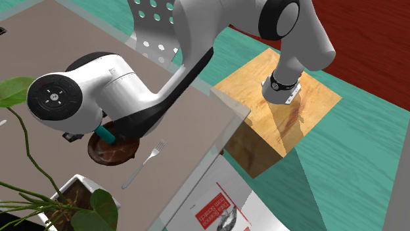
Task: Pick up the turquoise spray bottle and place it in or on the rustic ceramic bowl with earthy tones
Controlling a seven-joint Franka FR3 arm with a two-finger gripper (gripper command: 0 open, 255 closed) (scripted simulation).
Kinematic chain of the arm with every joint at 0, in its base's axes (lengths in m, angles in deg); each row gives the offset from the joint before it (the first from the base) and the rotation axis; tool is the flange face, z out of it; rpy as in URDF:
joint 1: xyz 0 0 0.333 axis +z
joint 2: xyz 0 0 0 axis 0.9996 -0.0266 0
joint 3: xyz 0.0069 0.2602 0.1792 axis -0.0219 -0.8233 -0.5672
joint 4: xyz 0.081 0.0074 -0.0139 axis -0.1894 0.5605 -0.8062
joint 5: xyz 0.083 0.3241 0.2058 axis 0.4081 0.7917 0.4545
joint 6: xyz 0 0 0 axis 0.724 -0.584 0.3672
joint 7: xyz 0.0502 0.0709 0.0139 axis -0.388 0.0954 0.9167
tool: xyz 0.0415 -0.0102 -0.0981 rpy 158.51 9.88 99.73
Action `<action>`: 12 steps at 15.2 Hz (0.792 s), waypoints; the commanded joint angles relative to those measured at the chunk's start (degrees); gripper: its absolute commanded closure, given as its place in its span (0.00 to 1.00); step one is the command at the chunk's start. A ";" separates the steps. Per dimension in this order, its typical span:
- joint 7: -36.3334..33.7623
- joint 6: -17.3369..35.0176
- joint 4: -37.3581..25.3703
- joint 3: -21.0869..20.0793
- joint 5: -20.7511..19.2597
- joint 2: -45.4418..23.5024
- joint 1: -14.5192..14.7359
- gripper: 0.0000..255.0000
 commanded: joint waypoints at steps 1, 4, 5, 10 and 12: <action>-0.69 1.00 0.86 0.14 -0.30 -0.31 -0.08 1.00; -1.47 2.17 1.98 0.31 -0.64 -0.58 -0.23 1.00; -1.47 2.16 1.97 0.31 -0.64 -0.59 -0.23 1.00; -1.47 2.16 1.97 0.31 -0.64 -0.59 -0.23 1.00; -1.47 2.17 1.97 0.31 -0.64 -0.59 -0.23 0.00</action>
